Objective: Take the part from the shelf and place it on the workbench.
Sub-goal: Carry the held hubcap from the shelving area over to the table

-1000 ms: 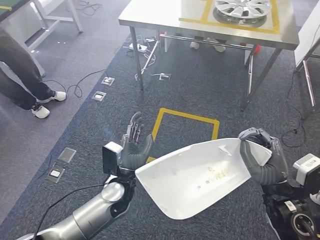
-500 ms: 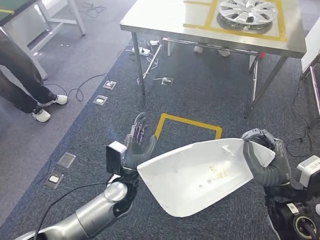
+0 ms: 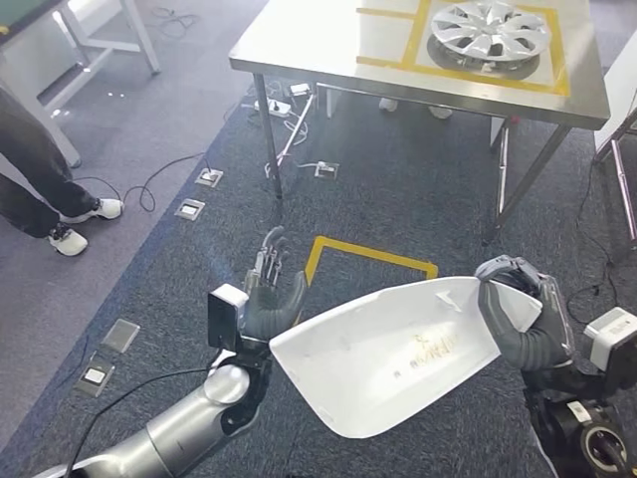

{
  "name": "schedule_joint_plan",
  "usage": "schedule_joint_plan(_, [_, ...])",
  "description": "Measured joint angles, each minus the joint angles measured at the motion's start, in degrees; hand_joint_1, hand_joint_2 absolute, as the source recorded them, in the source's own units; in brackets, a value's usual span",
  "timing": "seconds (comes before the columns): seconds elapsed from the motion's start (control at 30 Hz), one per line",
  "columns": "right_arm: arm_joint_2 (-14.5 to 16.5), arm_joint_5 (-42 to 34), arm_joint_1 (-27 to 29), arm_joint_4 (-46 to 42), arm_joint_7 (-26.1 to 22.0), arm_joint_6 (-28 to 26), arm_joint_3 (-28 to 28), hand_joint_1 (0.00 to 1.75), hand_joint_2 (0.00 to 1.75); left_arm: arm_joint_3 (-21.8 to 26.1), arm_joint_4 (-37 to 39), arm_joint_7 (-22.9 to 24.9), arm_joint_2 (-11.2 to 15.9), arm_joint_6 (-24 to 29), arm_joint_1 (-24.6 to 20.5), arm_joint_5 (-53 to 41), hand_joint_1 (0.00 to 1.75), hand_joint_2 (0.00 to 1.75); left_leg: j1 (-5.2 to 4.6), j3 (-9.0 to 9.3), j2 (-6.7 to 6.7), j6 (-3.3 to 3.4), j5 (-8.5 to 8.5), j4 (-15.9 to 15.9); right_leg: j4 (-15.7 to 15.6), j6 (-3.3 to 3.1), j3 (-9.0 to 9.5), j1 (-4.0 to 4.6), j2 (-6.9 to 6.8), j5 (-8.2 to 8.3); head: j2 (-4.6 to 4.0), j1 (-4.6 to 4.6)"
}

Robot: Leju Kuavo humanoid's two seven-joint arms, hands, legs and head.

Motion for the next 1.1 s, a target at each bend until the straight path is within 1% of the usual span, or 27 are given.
schedule_joint_plan(0.03, [0.0,0.0,0.0,0.0,0.0,0.0,0.0,1.75,1.75,0.0,0.0,0.0,0.0,0.0,0.0,0.0,0.0,1.75,0.09,0.62,-0.03,0.38,-0.33,-0.1,1.5,0.2,-0.46,-0.1,-0.04,-0.24,0.0,0.05])
schedule_joint_plan(0.07, [0.0,0.0,-0.1,0.0,0.0,0.0,0.0,1.75,1.75,0.0,0.0,0.0,0.0,0.0,0.0,0.0,0.0,1.75,0.11,1.28,-0.04,0.72,-0.68,-0.2,4.1,0.37,-1.76,-0.18,-0.08,-0.92,0.0,0.15])
schedule_joint_plan(0.1, [0.0,0.0,-0.1,0.0,-0.1,0.0,0.0,1.75,1.75,0.0,0.0,0.0,0.0,0.0,0.0,0.0,0.0,1.75,0.11,1.81,-0.04,0.99,-1.08,-0.2,7.9,0.51,-3.92,-0.23,-0.1,-1.96,0.0,0.29])
schedule_joint_plan(0.17, [0.1,0.0,0.0,0.0,0.0,0.0,0.0,1.75,1.75,0.0,0.0,0.0,0.0,0.0,0.2,0.0,0.0,1.75,-0.04,2.73,-0.1,1.3,-1.98,-0.2,15.5,0.77,-8.89,-0.22,-0.1,-4.96,0.0,0.45])
schedule_joint_plan(0.2, [0.1,0.0,0.1,0.0,0.0,0.0,0.0,1.75,1.75,0.0,0.0,0.0,0.0,0.0,0.3,0.0,0.0,1.75,-0.14,3.29,-0.16,1.35,-2.48,-0.2,17.4,0.84,-10.66,-0.23,-0.1,-6.03,0.0,0.48])
schedule_joint_plan(0.23, [0.1,0.0,0.2,0.0,0.0,0.0,0.0,1.75,1.75,0.0,0.0,0.0,0.0,0.0,0.4,0.0,0.0,1.75,-0.24,4.02,-0.24,1.39,-3.04,-0.2,17.3,0.78,-11.53,-0.22,-0.1,-6.06,0.0,0.52])
schedule_joint_plan(0.27, [0.1,0.0,0.2,0.0,0.0,0.0,-0.1,1.75,1.75,0.0,0.0,0.0,0.0,0.0,0.5,0.0,0.0,1.75,-0.35,4.88,-0.31,1.38,-3.64,-0.2,15.1,0.6,-11.47,-0.17,-0.1,-4.73,0.0,0.56])
schedule_joint_plan(0.3, [0.1,0.0,0.2,0.0,0.0,0.0,-0.1,1.75,1.75,0.0,0.0,0.1,0.0,0.0,0.5,0.0,0.0,1.75,-0.46,5.78,-0.36,1.35,-4.28,-0.2,11.5,0.23,-10.72,-0.05,-0.09,-1.97,0.0,0.6])
schedule_joint_plan(0.33, [0.1,0.0,0.2,0.0,0.0,0.0,-0.1,1.75,1.75,0.0,0.0,0.1,0.0,0.0,0.5,0.0,0.0,1.75,-0.6,6.59,-0.38,1.27,-4.9,-0.2,7.2,-0.26,-9.96,0.15,-0.08,1.56,0.0,0.67])
schedule_joint_plan(0.4, [0.1,-0.1,0.1,0.1,0.0,0.0,0.0,1.75,1.75,0.0,0.1,0.2,-0.1,0.0,0.5,-0.1,0.0,1.75,-0.77,7.43,-0.49,0.88,-5.89,-0.1,1.7,-1.08,-8.73,0.61,-0.08,5.92,0.0,0.78])
schedule_joint_plan(0.43, [0.1,-0.1,0.1,0.2,0.0,0.0,0.0,1.75,1.75,0.0,0.1,0.3,-0.1,0.0,0.6,-0.1,0.0,1.75,-0.82,7.59,-0.53,0.63,-6.18,0.0,0.7,-1.41,-8.43,0.75,-0.1,6.51,0.0,0.85])
schedule_joint_plan(0.5, [0.1,-0.2,0.0,0.3,0.0,0.0,0.0,1.75,1.75,0.0,0.1,0.4,-0.1,0.1,0.5,-0.2,0.0,1.75,-0.8,7.76,-0.52,0.06,-6.58,0.4,0.3,-1.89,-7.26,0.66,-0.1,6.35,0.0,0.84])
schedule_joint_plan(0.53, [0.1,-0.2,-0.1,0.3,-0.1,0.0,-0.1,1.75,1.75,0.0,0.1,0.4,-0.1,0.1,0.4,-0.3,0.0,1.75,-0.77,7.45,-0.45,-0.23,-6.73,1.5,0.0,-2.16,-6.71,0.53,-0.11,6.18,0.0,0.81])
schedule_joint_plan(0.57, [0.2,-0.2,-0.2,0.3,-0.1,0.0,-0.1,1.75,1.75,0.0,0.1,0.4,-0.1,0.2,0.2,-0.3,0.0,1.75,-0.68,6.43,-0.38,-0.57,-7.15,3.6,-0.2,-2.41,-6.14,0.39,-0.1,6.03,0.0,0.73])
schedule_joint_plan(0.63, [0.2,-0.2,-0.3,0.4,-0.1,0.1,-0.1,1.75,1.75,0.0,0.1,0.5,0.0,0.2,0.2,-0.4,0.0,1.75,-0.32,2.01,-0.25,-1.29,-9.03,10.6,-0.5,-2.78,-5.32,0.26,-0.1,5.46,0.0,0.55])
schedule_joint_plan(0.67, [0.3,-0.2,-0.3,0.5,-0.1,0.2,0.0,1.75,1.75,0.0,0.1,0.5,0.0,0.3,0.3,-0.4,0.0,1.75,-0.08,-0.73,-0.23,-1.62,-10.33,14.2,-0.5,-2.82,-5.01,0.22,-0.08,5.06,0.0,0.47])
schedule_joint_plan(0.7, [0.3,-0.2,-0.2,0.6,-0.1,0.2,0.0,1.75,1.75,0.0,0.1,0.5,0.0,0.3,0.4,-0.4,0.0,1.75,0.15,-3.0,-0.2,-1.89,-11.19,16.5,-0.5,-2.77,-4.57,0.18,-0.05,4.59,0.0,0.38])
schedule_joint_plan(0.73, [0.4,-0.2,-0.2,0.6,-0.1,0.3,0.0,1.75,1.75,0.0,0.1,0.5,0.0,0.3,0.5,-0.4,0.0,1.75,0.35,-4.36,-0.16,-2.09,-11.15,17.0,-0.5,-2.66,-4.0,0.1,-0.02,4.07,0.0,0.32])
schedule_joint_plan(0.77, [0.4,-0.2,-0.1,0.7,-0.1,0.3,0.0,1.75,1.75,0.0,0.1,0.5,0.0,0.3,0.5,-0.4,0.0,1.75,0.53,-4.69,-0.12,-2.23,-9.9,15.5,-0.5,-2.48,-3.29,0.0,0.02,3.49,0.0,0.27])
schedule_joint_plan(0.8, [0.4,-0.2,-0.1,0.8,-0.1,0.3,0.0,1.75,1.75,0.0,0.1,0.5,0.1,0.4,0.5,-0.4,0.0,1.75,0.67,-4.02,-0.06,-2.33,-7.34,12.2,-0.5,-2.23,-2.49,-0.13,0.04,2.86,0.0,0.24])
schedule_joint_plan(0.83, [0.4,-0.2,-0.1,0.9,-0.2,0.3,0.0,1.75,1.75,0.0,0.1,0.5,0.1,0.4,0.5,-0.5,0.0,1.75,0.79,-2.94,0.05,-2.37,-4.03,7.9,-0.5,-1.93,-1.95,-0.22,0.05,2.21,0.0,0.19])
schedule_joint_plan(0.87, [0.4,-0.2,-0.1,1.0,-0.2,0.3,0.0,1.75,1.75,0.0,0.1,0.5,0.1,0.4,0.5,-0.5,0.0,1.75,0.79,-2.01,0.2,-2.18,-1.82,4.3,-0.4,-1.58,-1.36,-0.24,0.12,1.57,0.0,0.14])
schedule_joint_plan(0.9, [0.4,-0.2,-0.1,1.0,-0.2,0.4,0.0,1.75,1.75,0.0,0.1,0.6,0.1,0.4,0.5,-0.5,0.0,1.75,0.68,-1.35,0.31,-1.85,-0.25,1.9,-0.3,-1.18,-1.03,-0.19,0.16,0.96,0.0,0.15])
schedule_joint_plan(0.93, [0.4,-0.2,-0.1,1.0,-0.2,0.5,0.0,1.75,1.75,0.0,0.1,0.6,0.1,0.4,0.5,-0.5,0.0,1.75,0.58,-1.11,0.34,-1.36,0.25,0.7,-0.2,-0.78,-0.73,-0.13,0.21,0.56,0.0,0.16])
schedule_joint_plan(1.03, [0.4,-0.2,-0.1,1.1,-0.3,0.6,-0.1,1.75,1.75,0.0,0.1,0.6,0.0,0.4,0.4,-0.6,0.0,1.75,0.49,-0.19,0.16,0.09,-0.38,0.6,0.5,0.12,-0.26,-0.24,0.14,-0.16,0.0,0.3])
schedule_joint_plan(1.07, [0.4,-0.2,-0.1,1.1,-0.3,0.6,-0.1,1.75,1.75,0.0,0.1,0.6,0.0,0.4,0.3,-0.6,0.0,1.75,0.5,0.41,0.14,0.45,-0.69,0.5,2.3,0.25,-1.11,-0.32,0.07,-0.47,0.0,0.37])
schedule_joint_plan(1.1, [0.5,-0.2,-0.2,1.1,-0.4,0.6,-0.1,1.75,1.75,0.0,0.1,0.6,0.0,0.4,0.2,-0.6,0.0,1.75,0.51,1.04,0.1,0.76,-1.03,0.4,5.3,0.35,-2.72,-0.38,0.0,-1.04,0.0,0.47])
